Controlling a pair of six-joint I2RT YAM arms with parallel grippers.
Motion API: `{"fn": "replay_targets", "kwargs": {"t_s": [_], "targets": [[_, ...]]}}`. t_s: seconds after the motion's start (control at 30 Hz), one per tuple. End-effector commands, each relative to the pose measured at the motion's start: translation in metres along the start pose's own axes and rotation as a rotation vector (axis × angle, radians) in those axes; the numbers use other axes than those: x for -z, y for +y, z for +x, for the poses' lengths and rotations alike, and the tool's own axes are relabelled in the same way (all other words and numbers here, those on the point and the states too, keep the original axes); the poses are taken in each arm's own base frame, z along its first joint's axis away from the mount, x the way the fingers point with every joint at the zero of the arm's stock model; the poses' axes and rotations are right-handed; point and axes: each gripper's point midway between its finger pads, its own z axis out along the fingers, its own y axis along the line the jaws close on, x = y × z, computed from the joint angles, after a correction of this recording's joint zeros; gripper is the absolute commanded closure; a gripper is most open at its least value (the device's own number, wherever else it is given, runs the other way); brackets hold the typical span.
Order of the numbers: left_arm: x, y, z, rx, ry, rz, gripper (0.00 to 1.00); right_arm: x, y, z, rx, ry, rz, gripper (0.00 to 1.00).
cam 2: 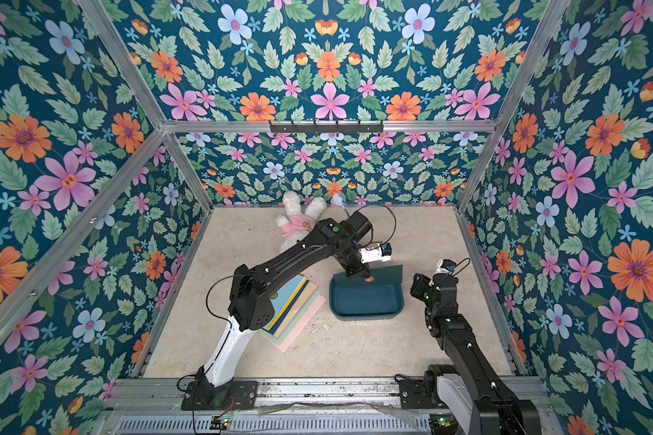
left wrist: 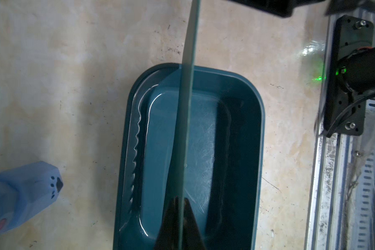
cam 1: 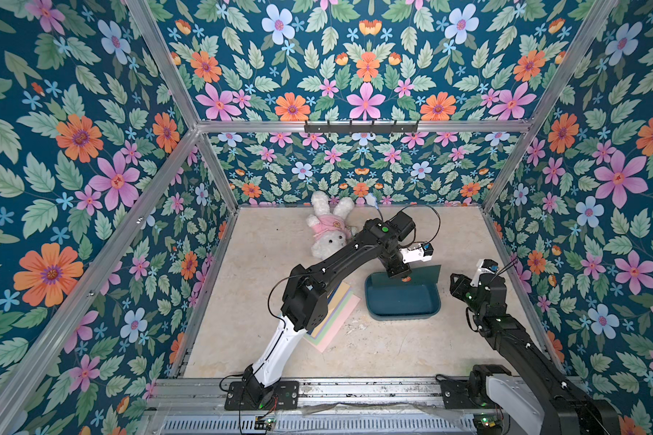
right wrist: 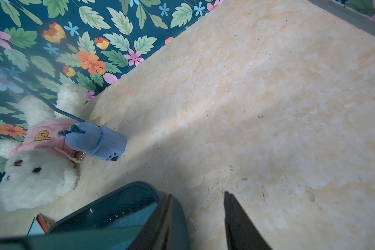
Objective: Put the sealed envelopes into the storage box
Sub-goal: Place the envelope in the storage box.
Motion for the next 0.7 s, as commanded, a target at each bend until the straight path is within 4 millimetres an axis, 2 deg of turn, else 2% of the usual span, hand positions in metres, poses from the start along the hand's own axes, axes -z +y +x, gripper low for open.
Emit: {"fn": "replay_targets", "kwargs": {"t_s": [0.0, 0.27, 0.37, 0.57, 0.67], "targets": [[-0.007, 0.002, 0.008, 0.015, 0.03, -0.002, 1.0, 0.0, 0.006, -0.006, 0.001, -0.027, -0.028, 0.57], [-0.023, 0.013, 0.026, -0.013, 0.104, -0.019, 1.0, 0.0, 0.006, -0.005, 0.0, -0.021, -0.032, 0.56], [-0.021, 0.015, 0.03, -0.019, 0.133, -0.035, 1.0, 0.0, 0.007, -0.006, 0.0, -0.023, -0.034, 0.56], [-0.007, 0.017, 0.026, -0.038, 0.12, -0.07, 1.0, -0.002, 0.007, -0.003, 0.0, -0.013, -0.039, 0.56], [-0.011, 0.015, 0.027, -0.061, 0.124, -0.051, 1.0, -0.002, 0.007, -0.004, 0.0, -0.016, -0.039, 0.56]]}}
